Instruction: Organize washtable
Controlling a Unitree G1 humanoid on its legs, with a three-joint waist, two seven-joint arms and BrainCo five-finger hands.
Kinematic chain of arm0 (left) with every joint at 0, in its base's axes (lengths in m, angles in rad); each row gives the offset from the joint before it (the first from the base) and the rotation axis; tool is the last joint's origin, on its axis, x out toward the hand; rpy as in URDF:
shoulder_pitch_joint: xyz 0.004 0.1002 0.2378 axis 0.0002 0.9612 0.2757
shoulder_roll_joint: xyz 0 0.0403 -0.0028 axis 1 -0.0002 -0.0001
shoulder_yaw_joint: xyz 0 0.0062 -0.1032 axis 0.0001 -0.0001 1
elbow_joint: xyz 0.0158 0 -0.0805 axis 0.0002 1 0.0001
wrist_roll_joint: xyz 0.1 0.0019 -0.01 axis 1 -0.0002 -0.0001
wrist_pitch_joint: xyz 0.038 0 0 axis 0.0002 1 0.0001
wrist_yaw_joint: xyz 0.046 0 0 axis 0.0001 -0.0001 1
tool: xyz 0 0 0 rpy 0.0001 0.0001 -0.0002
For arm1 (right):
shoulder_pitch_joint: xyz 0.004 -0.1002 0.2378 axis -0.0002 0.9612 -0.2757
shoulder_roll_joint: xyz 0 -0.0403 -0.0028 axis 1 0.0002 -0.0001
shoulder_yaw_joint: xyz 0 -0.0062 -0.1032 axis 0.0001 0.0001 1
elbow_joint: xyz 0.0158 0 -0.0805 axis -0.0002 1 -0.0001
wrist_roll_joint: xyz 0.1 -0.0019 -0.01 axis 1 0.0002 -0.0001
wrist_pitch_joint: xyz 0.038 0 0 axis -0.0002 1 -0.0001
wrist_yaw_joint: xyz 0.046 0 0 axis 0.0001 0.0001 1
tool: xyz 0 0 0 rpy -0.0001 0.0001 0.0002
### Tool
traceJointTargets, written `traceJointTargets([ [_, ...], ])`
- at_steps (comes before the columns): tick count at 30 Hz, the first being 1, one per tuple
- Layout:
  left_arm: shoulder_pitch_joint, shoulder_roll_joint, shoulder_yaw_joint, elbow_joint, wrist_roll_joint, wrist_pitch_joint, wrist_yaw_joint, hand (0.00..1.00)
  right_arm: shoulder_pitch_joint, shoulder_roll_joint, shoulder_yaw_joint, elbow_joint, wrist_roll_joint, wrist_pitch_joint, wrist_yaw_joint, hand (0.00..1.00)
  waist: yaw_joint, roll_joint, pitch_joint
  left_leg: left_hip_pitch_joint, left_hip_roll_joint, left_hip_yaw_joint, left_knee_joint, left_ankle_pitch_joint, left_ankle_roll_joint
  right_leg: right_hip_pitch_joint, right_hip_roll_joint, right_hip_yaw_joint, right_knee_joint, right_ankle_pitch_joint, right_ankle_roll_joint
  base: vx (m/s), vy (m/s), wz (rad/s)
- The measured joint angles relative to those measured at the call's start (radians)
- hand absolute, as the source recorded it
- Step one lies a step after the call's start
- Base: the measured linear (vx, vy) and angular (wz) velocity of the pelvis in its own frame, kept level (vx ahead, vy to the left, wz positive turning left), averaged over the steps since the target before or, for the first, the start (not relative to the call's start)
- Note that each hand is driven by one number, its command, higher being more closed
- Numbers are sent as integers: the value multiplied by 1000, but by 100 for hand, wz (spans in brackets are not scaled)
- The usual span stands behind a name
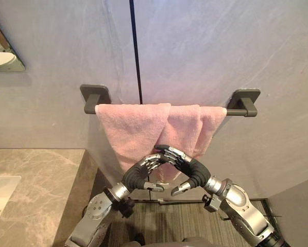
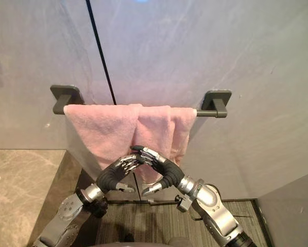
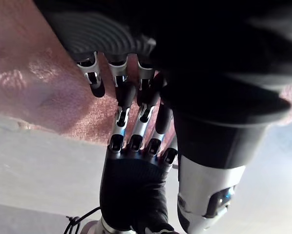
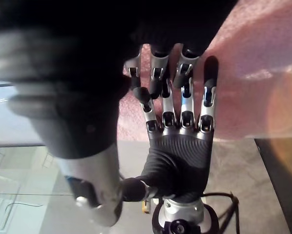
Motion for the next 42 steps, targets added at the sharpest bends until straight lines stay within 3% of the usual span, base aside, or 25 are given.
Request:
traceJointTargets([
  [3,-6,-40,44,19,48,-1,27,0,-4,20,-17,36,-55,1,-2,0,0,0,0,-3,1,-6,2,1,-1,0,1,-3,-1,0,-1,39,-8,7],
  [6,-24,-110,113,18,58,-41,61,0,-3,42,-64,128,-117,24,-42,0,0,3,-2,-24,1,-14,5,6,-2,-16,2,-9,0,0,-2,8,-15,6],
  [13,-60,-168,157,45,124,-49,109,0,-20,86,-135,155,-173,42,-89,0,-1,24,-14,-41,2,-23,0,14,-1,-34,2,-22,1,1,-3,-27,-11,5],
  [20,-84,-193,174,64,129,-50,140,0,-51,138,-188,185,-192,42,-114,0,-1,25,-15,-45,4,-32,0,25,-3,-33,4,-27,0,7,-7,-32,-8,4],
  [35,-68,-243,368,140,137,-59,192,0,-51,227,-419,229,-198,38,-204,0,-2,43,-29,-53,8,-34,-1,42,3,-25,5,-26,-38,46,-11,-53,9,0],
  [42,-44,-255,460,177,136,-68,214,0,-41,258,-508,266,-199,20,-243,0,-1,35,-35,-53,7,-34,-1,43,3,-15,3,-26,-59,56,-5,-5,1,0],
])
